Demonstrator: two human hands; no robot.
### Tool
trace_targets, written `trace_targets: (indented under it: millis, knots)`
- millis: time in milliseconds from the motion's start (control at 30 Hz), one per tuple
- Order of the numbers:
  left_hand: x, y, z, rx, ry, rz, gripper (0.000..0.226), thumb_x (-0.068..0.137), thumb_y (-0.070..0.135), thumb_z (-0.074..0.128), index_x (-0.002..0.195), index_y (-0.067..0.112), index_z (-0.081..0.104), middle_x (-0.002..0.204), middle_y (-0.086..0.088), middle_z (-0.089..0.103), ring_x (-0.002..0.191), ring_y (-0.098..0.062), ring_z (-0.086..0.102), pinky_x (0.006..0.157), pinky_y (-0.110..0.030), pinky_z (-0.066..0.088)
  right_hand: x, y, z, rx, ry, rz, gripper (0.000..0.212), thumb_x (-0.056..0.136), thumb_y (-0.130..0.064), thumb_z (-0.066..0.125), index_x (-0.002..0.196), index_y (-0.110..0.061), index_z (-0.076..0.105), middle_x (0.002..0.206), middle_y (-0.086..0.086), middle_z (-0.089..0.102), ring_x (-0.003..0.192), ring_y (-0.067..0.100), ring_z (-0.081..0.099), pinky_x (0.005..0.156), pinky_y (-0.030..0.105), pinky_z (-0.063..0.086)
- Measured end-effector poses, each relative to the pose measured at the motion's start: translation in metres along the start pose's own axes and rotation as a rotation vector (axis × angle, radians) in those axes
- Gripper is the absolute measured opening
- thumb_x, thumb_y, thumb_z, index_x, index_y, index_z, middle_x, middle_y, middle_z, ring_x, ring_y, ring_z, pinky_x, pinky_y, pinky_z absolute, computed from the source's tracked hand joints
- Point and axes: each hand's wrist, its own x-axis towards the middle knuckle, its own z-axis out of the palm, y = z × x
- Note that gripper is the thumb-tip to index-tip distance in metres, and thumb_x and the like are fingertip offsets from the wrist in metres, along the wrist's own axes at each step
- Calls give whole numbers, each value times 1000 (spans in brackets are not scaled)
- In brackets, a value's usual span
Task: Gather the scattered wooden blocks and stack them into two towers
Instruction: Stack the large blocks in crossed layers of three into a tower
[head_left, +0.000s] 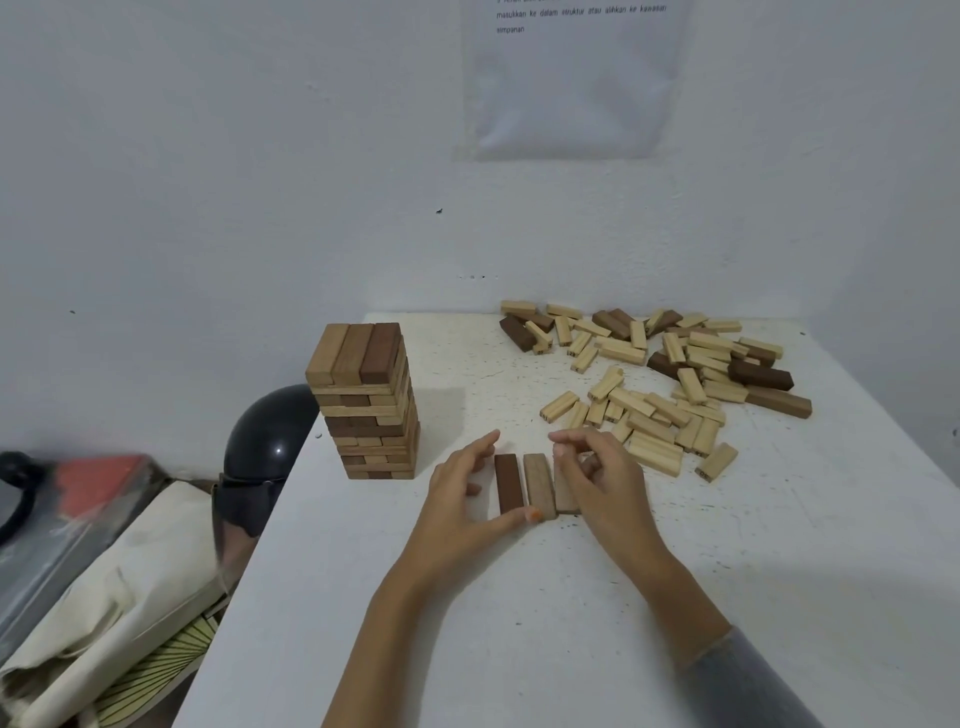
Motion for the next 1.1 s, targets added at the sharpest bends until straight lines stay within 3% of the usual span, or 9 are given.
trace_targets:
  millis: [167,400,500,600,700,800,867,967,1100]
  knots:
    - [1,-5,-2,9,10,27,86,68,23,88,138,43,42,130,22,49,119,10,42,92,-11,37,7,1,-12,21,-165,45,20,92,-22,62,110,-30,65,107,-4,53,82,8,51,70,12,40]
    - [2,-6,-1,58,33,61,85,68,25,88,138,38,43,131,18,52,118,9,45,89,-7,38,10,10,-37,-65,-550,-55,76,79,-19,77,139,-43,38,130,-21,44,112,0,43,81,13,41]
    - [1,-3,-3,-3,-2,34,80,71,41,83,139,41,42,133,20,50,118,9,45,92,-13,39,9,9,-34,24,-509,-7,68,78,-28,69,139,-41,40,128,-16,44,109,2,46,80,13,43]
    - [2,-4,-5,-126,-49,-27,54,91,17,63,134,45,44,138,14,49,119,6,45,91,-15,40,6,7,-25,63,-322,43,50,86,-16,61,129,-37,47,115,-4,47,94,11,50,72,16,42]
    - [0,-4,-4,-30,-64,11,57,95,5,52,136,44,42,137,17,47,123,7,42,90,-8,39,-3,3,-16,-3,-254,-3,44,90,-11,59,125,-34,47,109,0,46,82,4,48,68,11,41]
    - [1,-5,-3,49,-17,74,58,93,1,57,136,40,44,129,13,51,119,4,44,90,-5,37,-14,0,-11,-159,-315,-74,61,83,-35,68,135,-37,37,117,-11,39,100,-3,40,83,11,36]
    - [2,-7,-2,74,8,110,59,89,6,65,136,36,46,123,9,55,114,2,45,90,-5,35,-17,1,-10,-350,-323,-173,77,75,-52,66,142,-38,29,123,-18,35,111,1,31,95,18,32]
    - [2,-6,1,140,4,158,65,82,23,76,137,36,44,120,14,52,116,6,38,92,-4,29,-16,0,-12,-360,-326,-189,77,73,-44,61,142,-43,26,126,-24,39,113,2,28,104,30,30]
    - [2,-8,8,513,60,225,76,78,61,57,145,36,30,142,25,31,132,10,15,100,-11,8,-15,-1,-13,-292,-425,-85,71,78,-38,55,138,-57,22,149,-17,30,136,12,18,112,33,20]
